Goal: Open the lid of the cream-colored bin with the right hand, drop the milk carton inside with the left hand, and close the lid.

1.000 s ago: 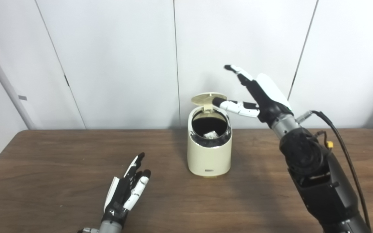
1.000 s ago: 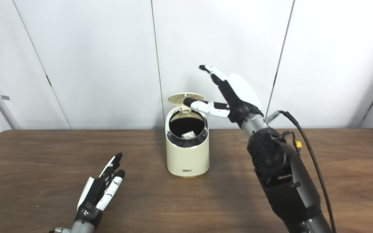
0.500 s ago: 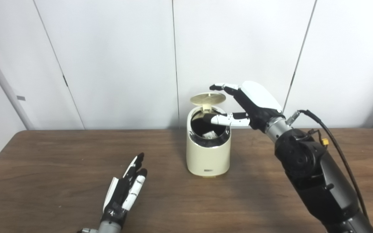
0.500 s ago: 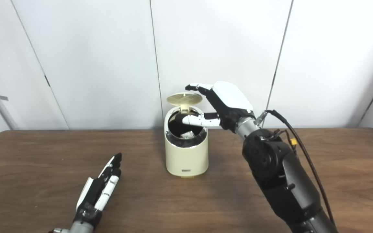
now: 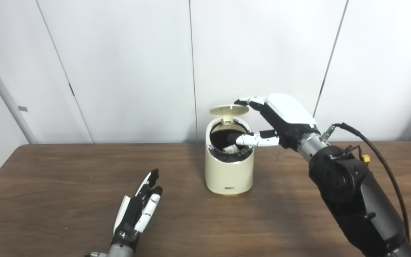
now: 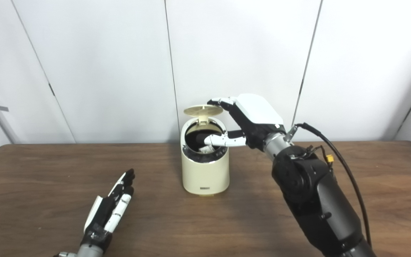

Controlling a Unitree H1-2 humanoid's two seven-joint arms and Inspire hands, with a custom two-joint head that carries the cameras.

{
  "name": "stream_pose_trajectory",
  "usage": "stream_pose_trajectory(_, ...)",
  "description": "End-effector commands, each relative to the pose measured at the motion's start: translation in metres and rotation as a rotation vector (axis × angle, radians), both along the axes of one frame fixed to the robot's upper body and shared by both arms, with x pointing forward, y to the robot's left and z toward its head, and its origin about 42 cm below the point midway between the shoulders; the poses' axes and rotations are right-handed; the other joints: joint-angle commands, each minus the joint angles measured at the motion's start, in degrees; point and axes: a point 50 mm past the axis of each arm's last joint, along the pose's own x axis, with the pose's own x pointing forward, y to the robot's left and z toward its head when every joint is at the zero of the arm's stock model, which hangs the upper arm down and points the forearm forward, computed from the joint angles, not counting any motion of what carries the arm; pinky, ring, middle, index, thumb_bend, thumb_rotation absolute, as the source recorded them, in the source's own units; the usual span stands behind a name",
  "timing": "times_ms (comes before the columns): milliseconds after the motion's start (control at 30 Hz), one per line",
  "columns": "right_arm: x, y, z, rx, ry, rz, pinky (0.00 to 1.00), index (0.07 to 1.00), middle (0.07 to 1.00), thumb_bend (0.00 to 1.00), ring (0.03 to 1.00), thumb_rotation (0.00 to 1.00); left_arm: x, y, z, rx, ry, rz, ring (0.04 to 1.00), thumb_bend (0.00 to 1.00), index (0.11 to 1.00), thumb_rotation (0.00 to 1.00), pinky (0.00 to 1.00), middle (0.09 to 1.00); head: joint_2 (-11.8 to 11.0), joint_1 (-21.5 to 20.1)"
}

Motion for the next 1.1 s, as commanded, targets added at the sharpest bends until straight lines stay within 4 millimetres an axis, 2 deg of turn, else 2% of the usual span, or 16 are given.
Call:
stream_pose_trajectory(0,-0.003,0.001,0.024,-0.012,-0.084,0.010,0.84,0.829,0.851,0.58,0.891,0.75,-0.010,-0.003,-0.025,-0.012,0.109,0.006,0.975,0.50,1.000,0.85,0.97,0.970,0.1,0.0)
stream_pose_trajectory(100,-0.004,0.003,0.020,-0.040,-0.078,0.026,0.82,0.813,0.834,0.59,0.875,0.76,-0.010,-0.004,-0.025,-0.005,0.109,0.009,0.981,0.51,1.000,0.85,0.99,0.970,0.1,0.1)
stream_pose_trajectory(167,-0.004,0.005,0.017,-0.051,-0.067,0.033,0.81,0.805,0.818,0.59,0.867,0.76,-0.010,-0.004,-0.025,0.000,0.107,0.012,0.975,0.51,1.000,0.85,0.97,0.968,0.1,0.2)
stream_pose_trajectory(367,-0.007,0.008,0.010,-0.099,-0.032,0.049,0.82,0.786,0.797,0.60,0.879,0.73,-0.010,-0.005,-0.024,-0.005,0.101,0.013,0.973,0.52,1.000,0.84,0.99,0.965,0.3,0.3)
stream_pose_trajectory(500,-0.010,0.010,0.005,-0.155,-0.010,0.052,0.81,0.789,0.801,0.61,0.883,0.77,-0.010,-0.004,-0.024,-0.003,0.101,0.013,0.977,0.52,1.000,0.85,0.99,0.965,0.5,0.2)
stream_pose_trajectory(667,-0.014,0.017,-0.002,-0.206,0.051,0.070,0.90,0.809,0.839,0.62,0.931,0.79,-0.009,-0.004,-0.024,-0.005,0.098,0.012,0.967,0.52,1.000,0.83,0.96,0.962,0.5,0.2)
stream_pose_trajectory(867,-0.019,0.023,-0.005,-0.223,0.067,0.083,0.92,0.806,0.844,0.62,0.944,0.78,-0.010,-0.004,-0.024,0.008,0.100,0.012,0.975,0.54,1.000,0.82,1.00,0.965,0.7,0.5)
stream_pose_trajectory(967,-0.021,0.024,-0.006,-0.238,0.067,0.085,0.93,0.806,0.849,0.62,0.949,0.77,-0.010,-0.005,-0.024,0.003,0.095,0.011,0.965,0.54,1.000,0.81,0.95,0.962,0.9,0.6)
stream_pose_trajectory(1067,-0.023,0.024,-0.007,-0.246,0.076,0.080,0.94,0.807,0.854,0.61,0.954,0.75,-0.010,-0.006,-0.023,0.000,0.095,0.010,0.968,0.53,1.000,0.80,0.96,0.962,1.0,0.7)
